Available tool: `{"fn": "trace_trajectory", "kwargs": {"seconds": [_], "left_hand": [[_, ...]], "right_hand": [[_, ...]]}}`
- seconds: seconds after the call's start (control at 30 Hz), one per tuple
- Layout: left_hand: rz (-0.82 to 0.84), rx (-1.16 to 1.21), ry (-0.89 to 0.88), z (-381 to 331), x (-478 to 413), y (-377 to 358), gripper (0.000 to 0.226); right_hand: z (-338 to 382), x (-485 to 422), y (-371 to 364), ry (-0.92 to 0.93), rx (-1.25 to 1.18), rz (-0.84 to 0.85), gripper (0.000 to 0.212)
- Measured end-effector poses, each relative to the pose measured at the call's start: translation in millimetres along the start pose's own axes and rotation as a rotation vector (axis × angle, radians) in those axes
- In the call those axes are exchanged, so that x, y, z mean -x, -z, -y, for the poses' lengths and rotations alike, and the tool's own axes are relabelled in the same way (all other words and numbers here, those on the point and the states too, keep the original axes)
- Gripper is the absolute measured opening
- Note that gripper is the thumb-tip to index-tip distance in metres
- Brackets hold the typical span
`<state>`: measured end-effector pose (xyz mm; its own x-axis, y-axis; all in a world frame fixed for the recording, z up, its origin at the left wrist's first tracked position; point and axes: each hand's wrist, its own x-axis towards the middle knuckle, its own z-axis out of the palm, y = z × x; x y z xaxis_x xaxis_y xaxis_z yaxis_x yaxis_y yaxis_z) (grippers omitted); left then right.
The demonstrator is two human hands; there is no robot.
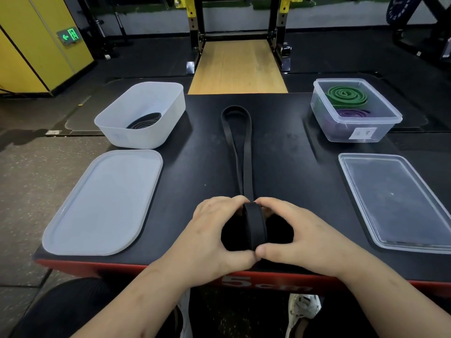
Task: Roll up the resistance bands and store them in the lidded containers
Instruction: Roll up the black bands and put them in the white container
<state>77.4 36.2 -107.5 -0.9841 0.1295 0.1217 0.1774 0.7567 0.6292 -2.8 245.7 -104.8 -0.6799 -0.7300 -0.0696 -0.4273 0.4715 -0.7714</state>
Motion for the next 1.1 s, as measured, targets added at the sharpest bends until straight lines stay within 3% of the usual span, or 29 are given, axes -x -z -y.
{"fn": "trace_trajectory", "kwargs": {"seconds": [0.13,0.3,0.4,0.53,0.73,0.83,0.93,1.1], "left_hand": [[0.002,0.0,0.003,5,0,-1,0.072],[0.056,0.006,0.057,10,1,-5,0.09],[0.044,-0.001,0.04,10,1,-5,0.083],[0.019,0.013,0.055,10,-1,-3,0.07],[0.099,0.003,0.058,11,3,-4,0.101],[0.066,-0.013,0.016,9,1,-5,0.085],[0.026,0.007,0.032,8,1,-4,0.073],[0.07,0.003,0.044,9,2,-5,0.088]], "right_hand": [[-3,2,-1,0.004,0.027,0.013,0.079],[-4,-1,-1,0.026,-0.051,-0.06,0.059],[-5,-2,-3,0.018,-0.051,-0.065,0.057],[-2,0,-1,0.022,0.027,0.017,0.075],[1,0,-1,-0.017,-0.073,-0.03,0.057],[1,0,-3,-0.016,-0.05,-0.027,0.052],[0,2,-2,-0.029,-0.012,0.017,0.073],[-4,0,-3,-0.038,-0.023,0.027,0.064]]}}
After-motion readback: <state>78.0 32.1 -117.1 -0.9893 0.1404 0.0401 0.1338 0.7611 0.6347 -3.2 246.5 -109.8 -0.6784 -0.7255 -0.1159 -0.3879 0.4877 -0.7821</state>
